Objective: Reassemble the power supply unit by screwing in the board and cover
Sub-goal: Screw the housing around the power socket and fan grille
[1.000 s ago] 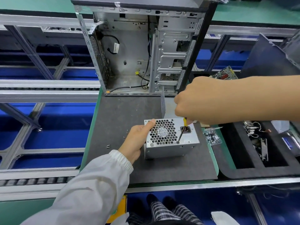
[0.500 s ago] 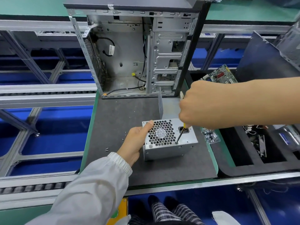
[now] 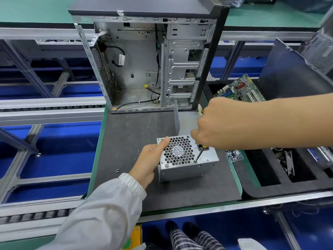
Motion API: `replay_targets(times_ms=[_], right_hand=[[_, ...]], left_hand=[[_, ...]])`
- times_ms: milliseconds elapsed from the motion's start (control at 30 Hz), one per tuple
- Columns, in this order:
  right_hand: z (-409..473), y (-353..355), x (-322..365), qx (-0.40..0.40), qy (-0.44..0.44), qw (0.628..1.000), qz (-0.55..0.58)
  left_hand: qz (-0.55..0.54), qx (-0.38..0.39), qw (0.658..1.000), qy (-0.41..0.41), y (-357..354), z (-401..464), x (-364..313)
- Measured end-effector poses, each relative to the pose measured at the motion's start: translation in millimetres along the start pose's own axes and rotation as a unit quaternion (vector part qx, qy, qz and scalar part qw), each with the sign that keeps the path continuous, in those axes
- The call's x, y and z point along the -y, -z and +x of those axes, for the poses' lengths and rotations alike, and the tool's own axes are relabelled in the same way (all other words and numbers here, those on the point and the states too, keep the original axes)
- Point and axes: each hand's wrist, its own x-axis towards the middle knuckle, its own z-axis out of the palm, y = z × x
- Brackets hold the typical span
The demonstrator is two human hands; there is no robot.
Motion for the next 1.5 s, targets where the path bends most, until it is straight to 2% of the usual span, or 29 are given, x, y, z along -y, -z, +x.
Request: replay_targets(times_ms=[100, 200, 433, 567, 667, 700, 767, 800, 867, 933, 967, 1033, 1133, 1233, 1367, 1500], right_hand=[[6.2, -12.3, 1.7, 0.011, 0.01, 0.999, 0.046], [8.0, -14.7, 0.1, -0.027, 0.014, 0.997, 0.068], [12.3, -8.9, 2.4, 0.012, -0.001, 1.0, 0.002], [13.3, -17.1, 0.6, 0.02, 0.003, 0.995, 0.099], [10.8, -17.3, -0.8, 0.007, 0.009, 0.992, 0.125], [10.8, -15.7, -1.1, 0.0, 0.012, 0.993, 0.118], [11.4, -8.9, -2.0, -0.007, 0.011, 0.997, 0.075], [11.9, -5.0, -2.4, -0.004, 0.006, 0.998, 0.055], [15.0, -1.6, -1.5, 0.006, 0.004, 1.0, 0.028], [18.7, -3.4, 1.6, 0.022, 0.01, 0.999, 0.034], [20.1, -7.2, 2.8, 0.023, 0.013, 0.998, 0.055], [20.0, -11.3, 1.2, 0.029, 0.013, 0.994, 0.103], [15.4, -13.8, -1.5, 0.03, 0.008, 0.992, 0.125], [12.5, -14.3, 0.5, 0.003, -0.005, 0.996, 0.092], [8.8, -14.5, 0.6, -0.011, -0.015, 0.999, 0.04], [7.1, -16.5, 5.8, 0.009, -0.02, 0.999, 0.025]], left_hand=[[0.001, -0.001, 1.0, -0.002, -0.2, 0.6, 0.9], [0.002, -0.002, 1.0, -0.006, 0.3, 1.8, 1.9], [-0.001, 0.006, 1.0, -0.011, 1.4, 3.6, 3.9], [-0.015, 0.02, 1.0, -0.018, 3.8, 4.2, 7.0], [-0.003, 0.053, 0.998, -0.038, 11.1, 4.9, 7.2], [-0.001, 0.045, 0.998, -0.051, 16.3, 5.8, 6.5], [0.031, -0.02, 0.994, -0.1, 36.8, 9.2, 6.2], [0.093, -0.071, 0.983, -0.139, 53.2, 11.9, 7.3], [0.285, -0.167, 0.923, -0.196, 93.5, 17.2, 10.4], [0.445, -0.212, 0.85, -0.184, 131.6, 19.0, 15.9], [0.485, -0.215, 0.832, -0.162, 145.3, 18.5, 19.2], [0.502, -0.208, 0.83, -0.127, 160.2, 17.2, 26.7], [0.502, -0.206, 0.828, -0.144, 161.8, 16.2, 35.4], [0.501, -0.215, 0.821, -0.167, 159.9, 17.3, 38.5], [0.509, -0.174, 0.828, -0.157, 162.5, 16.4, 38.6], [0.533, -0.17, 0.815, -0.15, 162.3, 16.5, 37.6]])
